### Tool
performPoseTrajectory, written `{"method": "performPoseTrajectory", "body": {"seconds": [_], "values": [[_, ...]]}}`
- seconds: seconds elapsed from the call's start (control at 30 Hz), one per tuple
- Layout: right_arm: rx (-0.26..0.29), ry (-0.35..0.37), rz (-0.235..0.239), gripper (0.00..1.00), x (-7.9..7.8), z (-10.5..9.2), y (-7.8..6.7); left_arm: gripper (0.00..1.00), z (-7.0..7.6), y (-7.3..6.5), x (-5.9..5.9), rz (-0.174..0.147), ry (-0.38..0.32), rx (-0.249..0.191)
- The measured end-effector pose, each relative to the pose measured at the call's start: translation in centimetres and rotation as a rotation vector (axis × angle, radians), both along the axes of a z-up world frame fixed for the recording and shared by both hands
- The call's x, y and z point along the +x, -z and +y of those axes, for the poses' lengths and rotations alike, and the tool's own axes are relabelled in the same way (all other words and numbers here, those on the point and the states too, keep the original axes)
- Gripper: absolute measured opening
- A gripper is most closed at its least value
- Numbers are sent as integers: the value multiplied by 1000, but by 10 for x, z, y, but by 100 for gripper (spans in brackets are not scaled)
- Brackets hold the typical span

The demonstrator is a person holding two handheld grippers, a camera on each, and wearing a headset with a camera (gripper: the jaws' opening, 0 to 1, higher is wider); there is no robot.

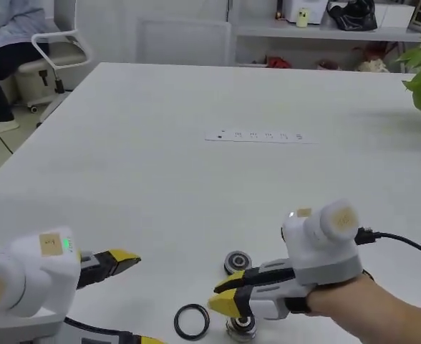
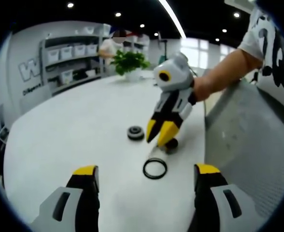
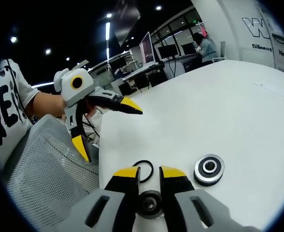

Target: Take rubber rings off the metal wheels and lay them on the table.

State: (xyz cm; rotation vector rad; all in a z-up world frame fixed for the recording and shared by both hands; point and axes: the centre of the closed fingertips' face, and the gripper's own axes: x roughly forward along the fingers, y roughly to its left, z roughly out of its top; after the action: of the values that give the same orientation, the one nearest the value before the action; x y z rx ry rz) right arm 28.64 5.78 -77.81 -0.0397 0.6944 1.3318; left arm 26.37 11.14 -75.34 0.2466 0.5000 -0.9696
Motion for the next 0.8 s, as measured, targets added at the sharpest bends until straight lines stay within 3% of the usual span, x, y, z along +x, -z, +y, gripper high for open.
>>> {"method": "performPoseTrajectory", "body": {"seconds": [0.8], "values": [[34, 130, -79, 17, 52, -34, -31, 74, -17, -14, 42, -41, 36, -1]]}}
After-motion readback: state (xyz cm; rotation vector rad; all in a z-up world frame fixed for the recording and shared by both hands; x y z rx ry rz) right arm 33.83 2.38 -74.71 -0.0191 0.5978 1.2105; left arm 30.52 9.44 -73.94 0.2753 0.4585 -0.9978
